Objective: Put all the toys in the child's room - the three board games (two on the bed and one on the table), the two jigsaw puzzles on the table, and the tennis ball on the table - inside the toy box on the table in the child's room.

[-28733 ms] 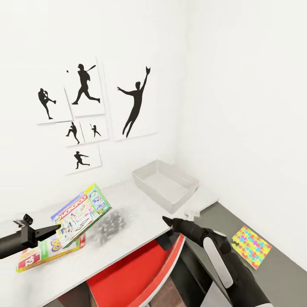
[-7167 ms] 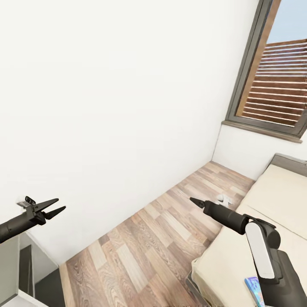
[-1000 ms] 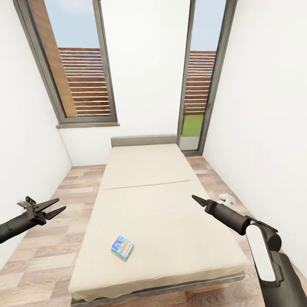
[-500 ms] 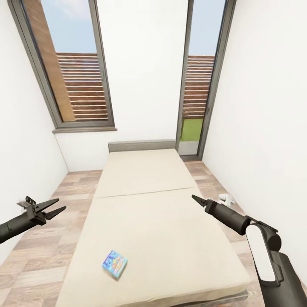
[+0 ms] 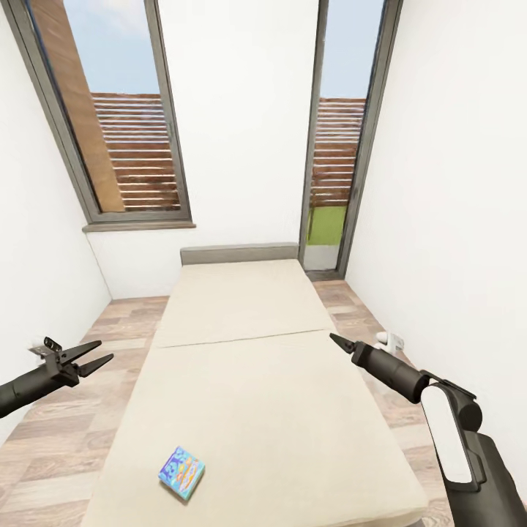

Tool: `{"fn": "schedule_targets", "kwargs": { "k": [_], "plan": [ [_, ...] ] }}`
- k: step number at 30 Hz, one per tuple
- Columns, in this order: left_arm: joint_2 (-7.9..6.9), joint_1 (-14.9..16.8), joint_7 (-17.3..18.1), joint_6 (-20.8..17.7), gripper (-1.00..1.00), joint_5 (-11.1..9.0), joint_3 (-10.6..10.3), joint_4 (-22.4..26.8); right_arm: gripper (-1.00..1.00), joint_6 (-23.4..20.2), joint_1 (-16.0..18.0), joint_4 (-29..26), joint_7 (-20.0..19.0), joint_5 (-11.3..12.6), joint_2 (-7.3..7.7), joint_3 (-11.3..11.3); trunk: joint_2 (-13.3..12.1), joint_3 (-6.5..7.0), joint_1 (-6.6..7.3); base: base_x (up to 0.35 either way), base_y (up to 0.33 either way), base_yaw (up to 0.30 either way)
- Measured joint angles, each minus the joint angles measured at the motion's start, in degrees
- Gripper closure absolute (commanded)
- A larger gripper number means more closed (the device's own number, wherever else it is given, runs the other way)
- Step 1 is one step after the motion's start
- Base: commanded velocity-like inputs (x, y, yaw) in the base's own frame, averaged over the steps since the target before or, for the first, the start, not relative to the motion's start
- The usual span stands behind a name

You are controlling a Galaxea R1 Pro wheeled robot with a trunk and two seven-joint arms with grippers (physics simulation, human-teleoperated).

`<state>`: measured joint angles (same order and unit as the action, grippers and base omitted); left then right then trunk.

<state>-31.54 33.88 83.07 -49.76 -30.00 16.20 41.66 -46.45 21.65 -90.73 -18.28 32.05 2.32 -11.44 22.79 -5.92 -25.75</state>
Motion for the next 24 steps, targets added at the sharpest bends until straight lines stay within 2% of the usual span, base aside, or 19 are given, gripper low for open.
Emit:
{"fn": "schedule_targets", "kwargs": {
  "k": [7,12,18,24],
  "plan": [
    [0.0,-0.01,-0.05,0.0,-1.0,-0.01,0.04,-0.01,-1.0,0.55,0.0,0.4,-0.24,0.14,0.06,0.1,-0.01,0.0,0.0,0.004,-0.199,0.0],
    [0.0,-0.01,-0.08,0.0,-1.0,-0.01,0.01,0.0,-1.0,0.55,0.0,0.43,-0.36,0.09,0.06,0.05,0.0,0.06,0.0,0.0,-0.066,0.043],
    [-0.01,-0.03,-0.1,0.0,-1.0,-0.04,0.04,0.0,-1.0,0.52,0.02,0.41,-0.16,0.05,0.05,0.19,0.0,0.09,0.0,0.0,-0.172,0.243],
    [-0.01,-0.03,-0.09,0.0,-1.0,-0.02,0.08,0.02,-1.0,0.54,0.02,0.42,0.05,0.06,0.06,0.36,0.0,0.09,0.0,0.0,-0.05,0.288]
  ]
}}
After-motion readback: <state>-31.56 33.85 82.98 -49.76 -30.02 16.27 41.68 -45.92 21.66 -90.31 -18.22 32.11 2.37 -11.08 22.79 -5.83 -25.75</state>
